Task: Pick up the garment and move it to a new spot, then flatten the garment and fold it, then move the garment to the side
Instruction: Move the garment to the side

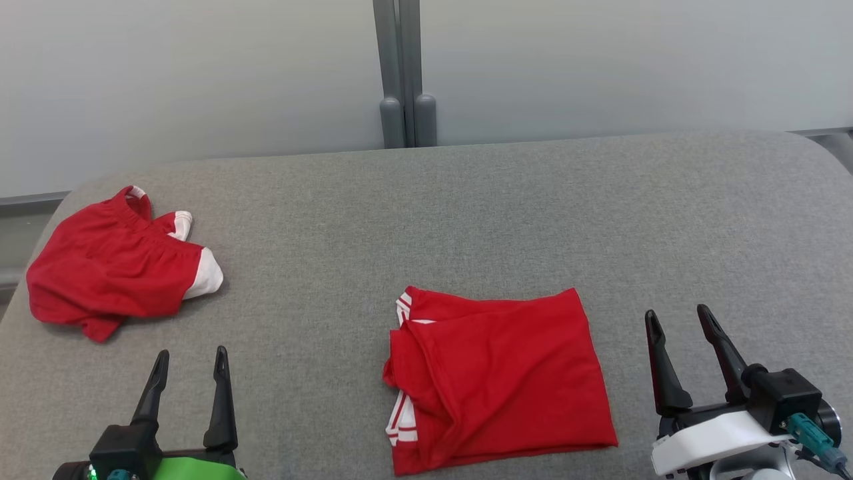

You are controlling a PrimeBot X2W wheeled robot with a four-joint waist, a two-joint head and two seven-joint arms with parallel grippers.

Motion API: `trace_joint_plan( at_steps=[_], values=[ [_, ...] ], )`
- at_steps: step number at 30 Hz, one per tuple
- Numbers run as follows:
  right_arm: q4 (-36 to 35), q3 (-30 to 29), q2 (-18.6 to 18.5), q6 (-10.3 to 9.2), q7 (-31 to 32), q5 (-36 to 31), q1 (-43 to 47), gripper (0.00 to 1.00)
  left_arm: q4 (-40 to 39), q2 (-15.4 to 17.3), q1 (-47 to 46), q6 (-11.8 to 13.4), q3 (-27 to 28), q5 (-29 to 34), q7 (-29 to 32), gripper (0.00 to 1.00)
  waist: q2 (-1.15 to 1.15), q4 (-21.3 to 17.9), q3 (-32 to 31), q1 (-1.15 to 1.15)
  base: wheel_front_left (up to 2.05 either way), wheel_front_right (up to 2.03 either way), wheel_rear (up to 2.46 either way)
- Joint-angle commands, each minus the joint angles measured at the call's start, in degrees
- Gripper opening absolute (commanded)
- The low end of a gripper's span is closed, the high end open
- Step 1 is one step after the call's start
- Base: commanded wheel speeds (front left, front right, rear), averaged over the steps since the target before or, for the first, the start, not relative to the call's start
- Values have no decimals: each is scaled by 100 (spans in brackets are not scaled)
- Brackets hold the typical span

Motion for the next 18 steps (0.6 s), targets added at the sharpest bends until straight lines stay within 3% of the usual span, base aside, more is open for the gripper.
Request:
trace_joint_plan(
  at_steps=[1,18],
  values=[
    [27,0,-5,-9,-17,22,-6,100,11,56,74,-25,-4,-22,1,100,0,25,-7,0,0,0,0],
    [118,10,7,-9,-17,7,-36,100,40,72,135,-34,-22,55,1,100,0,59,-14,0,0,0,0]
  ],
)
